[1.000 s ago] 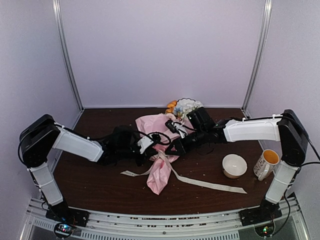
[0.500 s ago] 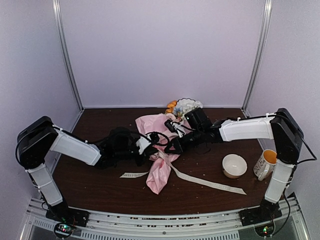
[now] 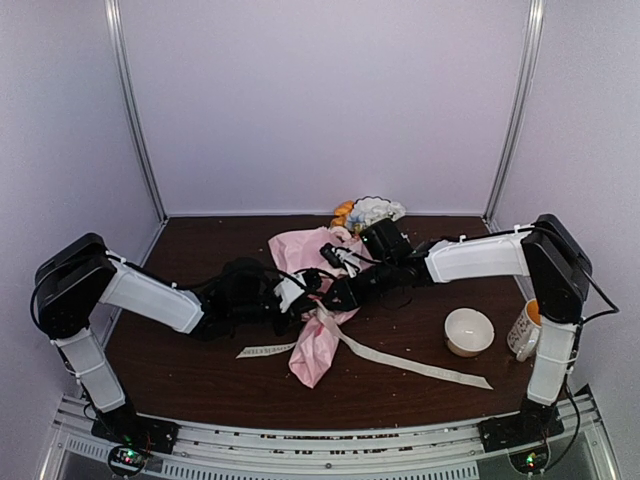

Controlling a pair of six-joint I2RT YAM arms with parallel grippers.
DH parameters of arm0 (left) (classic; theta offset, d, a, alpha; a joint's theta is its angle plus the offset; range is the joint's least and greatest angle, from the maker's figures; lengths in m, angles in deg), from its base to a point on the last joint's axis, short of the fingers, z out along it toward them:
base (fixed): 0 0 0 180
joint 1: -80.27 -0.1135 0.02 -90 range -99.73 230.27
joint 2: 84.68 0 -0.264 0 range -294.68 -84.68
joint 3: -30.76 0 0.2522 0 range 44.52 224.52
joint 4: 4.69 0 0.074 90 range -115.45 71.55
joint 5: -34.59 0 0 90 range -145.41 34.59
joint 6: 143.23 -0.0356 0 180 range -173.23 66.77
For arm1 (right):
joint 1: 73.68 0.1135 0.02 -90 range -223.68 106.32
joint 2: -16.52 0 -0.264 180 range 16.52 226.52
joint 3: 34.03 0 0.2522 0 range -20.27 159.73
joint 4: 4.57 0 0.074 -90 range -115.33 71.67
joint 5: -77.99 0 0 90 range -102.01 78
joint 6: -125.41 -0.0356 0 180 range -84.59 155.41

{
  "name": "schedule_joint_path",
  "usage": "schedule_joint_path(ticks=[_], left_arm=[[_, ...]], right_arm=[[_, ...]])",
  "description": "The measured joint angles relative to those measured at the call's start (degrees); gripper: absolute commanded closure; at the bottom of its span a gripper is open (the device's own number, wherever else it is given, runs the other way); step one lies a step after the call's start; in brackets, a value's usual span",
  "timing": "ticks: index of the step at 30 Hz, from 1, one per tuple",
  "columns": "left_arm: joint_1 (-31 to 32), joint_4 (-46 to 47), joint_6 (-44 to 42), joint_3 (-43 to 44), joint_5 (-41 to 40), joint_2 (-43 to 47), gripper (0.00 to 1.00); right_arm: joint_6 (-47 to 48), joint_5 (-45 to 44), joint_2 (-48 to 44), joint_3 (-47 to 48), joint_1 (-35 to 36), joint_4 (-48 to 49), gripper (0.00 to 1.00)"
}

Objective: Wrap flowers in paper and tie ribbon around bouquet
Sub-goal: Cross the half-tied ribbon over the folded bouquet.

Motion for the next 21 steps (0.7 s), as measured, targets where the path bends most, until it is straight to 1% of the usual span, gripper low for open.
schedule_joint_path(ticks=[10, 13, 17, 19, 21], left_arm=[[0.0, -0.9, 0.0, 0.9, -2.8, 0.0, 1.0], [0.0, -0.9, 0.0, 1.0, -2.8, 0.0, 1.0], [0.0, -1.6, 0.1, 1.0, -2.8, 0.0, 1.0], [0.0, -2.1, 0.1, 1.0, -2.8, 0.0, 0.99], [0.0, -2.2, 0.4, 1.0, -2.8, 0.0, 0.95]], right_arm=[[-0.4, 7.2, 0.5, 0.3, 0.0, 1.4, 0.76], [-1.2, 7.4, 0.5, 0.3, 0.1, 2.0, 0.78], [-1.9, 6.0, 0.5, 0.3, 0.1, 2.4, 0.87], [-2.2, 4.7, 0.5, 0.3, 0.1, 2.5, 0.87], [-2.5, 3.7, 0.5, 0.3, 0.0, 2.6, 0.85]])
